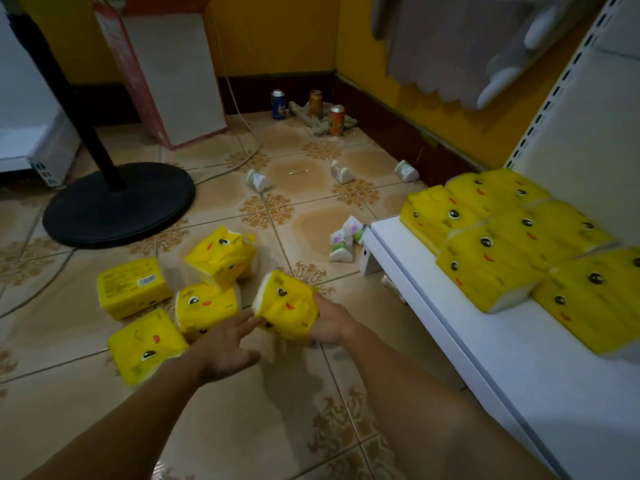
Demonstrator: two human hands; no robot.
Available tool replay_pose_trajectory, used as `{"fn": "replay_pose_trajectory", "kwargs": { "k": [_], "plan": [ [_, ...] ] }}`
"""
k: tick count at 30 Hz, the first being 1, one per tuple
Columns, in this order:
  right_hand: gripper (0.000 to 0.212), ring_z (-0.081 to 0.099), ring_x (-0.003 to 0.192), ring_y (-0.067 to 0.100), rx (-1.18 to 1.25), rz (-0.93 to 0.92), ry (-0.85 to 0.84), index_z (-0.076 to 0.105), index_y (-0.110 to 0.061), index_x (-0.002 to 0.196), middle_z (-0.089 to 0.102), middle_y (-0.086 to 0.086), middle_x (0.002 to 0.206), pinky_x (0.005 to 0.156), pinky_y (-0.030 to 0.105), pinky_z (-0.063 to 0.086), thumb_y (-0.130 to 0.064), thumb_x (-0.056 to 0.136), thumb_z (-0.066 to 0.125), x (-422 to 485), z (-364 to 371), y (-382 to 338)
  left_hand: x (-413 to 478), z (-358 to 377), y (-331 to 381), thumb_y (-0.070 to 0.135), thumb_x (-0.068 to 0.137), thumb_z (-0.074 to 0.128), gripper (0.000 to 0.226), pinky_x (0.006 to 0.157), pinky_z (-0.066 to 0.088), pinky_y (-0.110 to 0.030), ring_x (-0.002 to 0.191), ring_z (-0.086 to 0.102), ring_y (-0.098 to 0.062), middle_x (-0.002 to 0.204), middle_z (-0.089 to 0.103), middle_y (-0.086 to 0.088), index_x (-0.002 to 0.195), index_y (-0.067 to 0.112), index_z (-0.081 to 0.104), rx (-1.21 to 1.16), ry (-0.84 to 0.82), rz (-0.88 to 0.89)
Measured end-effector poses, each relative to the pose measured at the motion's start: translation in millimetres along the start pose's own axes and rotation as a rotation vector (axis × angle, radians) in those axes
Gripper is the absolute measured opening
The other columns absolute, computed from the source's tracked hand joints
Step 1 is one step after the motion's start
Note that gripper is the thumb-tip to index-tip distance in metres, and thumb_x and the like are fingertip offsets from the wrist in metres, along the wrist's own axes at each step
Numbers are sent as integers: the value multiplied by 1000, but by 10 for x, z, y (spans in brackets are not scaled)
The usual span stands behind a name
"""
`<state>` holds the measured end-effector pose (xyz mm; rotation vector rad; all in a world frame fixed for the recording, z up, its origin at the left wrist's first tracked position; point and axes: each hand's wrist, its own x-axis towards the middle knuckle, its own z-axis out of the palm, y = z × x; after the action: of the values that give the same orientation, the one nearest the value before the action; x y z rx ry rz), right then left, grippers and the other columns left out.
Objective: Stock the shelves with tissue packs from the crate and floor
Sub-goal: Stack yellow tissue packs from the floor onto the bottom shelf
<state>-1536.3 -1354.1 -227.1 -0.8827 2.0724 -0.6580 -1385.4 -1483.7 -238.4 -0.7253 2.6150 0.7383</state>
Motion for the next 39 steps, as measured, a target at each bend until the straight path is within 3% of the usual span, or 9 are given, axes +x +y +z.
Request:
{"fn": "replay_pose_trajectory", "kwargs": {
  "k": [4, 9, 16, 21, 25, 28, 33, 35, 39],
  "plan": [
    [85, 51, 120, 32, -29, -94, 360, 13, -30, 148, 49, 12, 137, 84, 29, 40, -29, 81, 66, 33, -125, -85, -74, -221, 199, 65, 42, 27, 113, 113, 18, -30, 142, 16, -18, 156, 11, 1, 147, 27, 15, 9, 176, 98],
    [86, 35, 135, 25, -50, -203, 722, 6, -24, 151, 23, 2, 155, 99, 35, 39, -17, 86, 62, -207, -526, -309, -4, -558, 584, 63, 49, 33, 98, 112, 23, -37, 139, 23, -22, 153, 23, -3, 143, 37, 20, -82, 368, 262],
    [80, 24, 140, 24, -69, -3, 921, 14, -11, 150, 22, 9, 154, 111, 31, 24, -29, 86, 59, -873, -1156, 30, 152, -547, 1538, 56, 54, 33, 89, 99, 31, -32, 133, 30, -23, 149, 27, -4, 137, 26, 38, -129, 502, 565],
    [78, 25, 139, 25, -153, 213, 1057, 15, -6, 148, 25, 13, 151, 110, 30, 24, -31, 87, 57, -1514, -1360, 569, 299, -249, 2268, 53, 58, 37, 81, 88, 34, -25, 128, 37, -17, 144, 33, -1, 133, 22, 41, -226, 413, 791],
    [78, 30, 136, 27, -141, 371, 1125, 18, -6, 147, 29, 14, 148, 106, 32, 30, -34, 86, 58, -1971, -1375, 919, 337, 114, 2783, 52, 58, 38, 81, 87, 32, -19, 126, 36, -14, 140, 35, -1, 132, 21, 43, -263, 337, 882],
    [74, 38, 129, 27, -189, 435, 1137, 21, -9, 145, 34, 12, 143, 101, 32, 35, -36, 86, 57, -2238, -1333, 1087, 353, 383, 2971, 49, 61, 41, 75, 92, 33, -23, 123, 42, -22, 134, 43, -7, 129, 17, 48, -243, 330, 927],
    [62, 48, 118, 32, -258, 572, 971, 30, -11, 135, 41, 11, 129, 92, 38, 42, -41, 86, 55, -2442, -1240, 1222, 367, 592, 2902, 46, 63, 43, 72, 92, 41, -36, 115, 50, -35, 129, 51, -16, 126, 12, 54, -112, 277, 996],
    [64, 50, 115, 34, -261, 606, 897, 28, -11, 135, 41, 13, 125, 90, 38, 43, -39, 86, 58, -2414, -1210, 1204, 395, 606, 2824, 51, 61, 40, 81, 97, 41, -41, 123, 45, -34, 137, 46, -14, 133, 17, 48, -29, 218, 988],
    [71, 48, 116, 35, -128, 611, 846, 24, -11, 137, 40, 16, 125, 91, 38, 43, -35, 83, 64, -2226, -1151, 1109, 405, 543, 2639, 61, 52, 26, 99, 108, 28, -30, 136, 28, -22, 152, 25, -3, 144, 25, 27, 17, 63, 842]
  ]
}}
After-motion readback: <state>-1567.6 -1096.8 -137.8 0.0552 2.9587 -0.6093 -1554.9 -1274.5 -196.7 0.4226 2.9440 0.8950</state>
